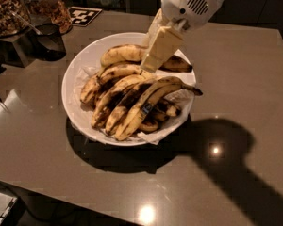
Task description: Pick banana from white bowl
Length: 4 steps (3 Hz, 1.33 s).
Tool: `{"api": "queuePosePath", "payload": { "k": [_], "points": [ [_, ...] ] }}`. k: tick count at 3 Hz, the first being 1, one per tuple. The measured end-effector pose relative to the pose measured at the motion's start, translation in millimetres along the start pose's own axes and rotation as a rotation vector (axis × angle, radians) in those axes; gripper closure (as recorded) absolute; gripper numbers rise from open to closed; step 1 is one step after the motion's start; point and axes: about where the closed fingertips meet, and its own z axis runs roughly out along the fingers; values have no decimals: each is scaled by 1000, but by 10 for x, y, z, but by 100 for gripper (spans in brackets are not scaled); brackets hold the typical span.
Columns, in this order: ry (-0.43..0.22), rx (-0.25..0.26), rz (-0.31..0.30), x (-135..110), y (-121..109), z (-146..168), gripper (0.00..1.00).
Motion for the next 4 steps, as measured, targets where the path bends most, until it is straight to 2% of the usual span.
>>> {"api": "queuePosePath", "payload": {
  "k": [2,4],
  "points": [
    [10,-7,108,70,127,-183,100],
    [-17,14,212,318,342,-388,100]
  ]
}}
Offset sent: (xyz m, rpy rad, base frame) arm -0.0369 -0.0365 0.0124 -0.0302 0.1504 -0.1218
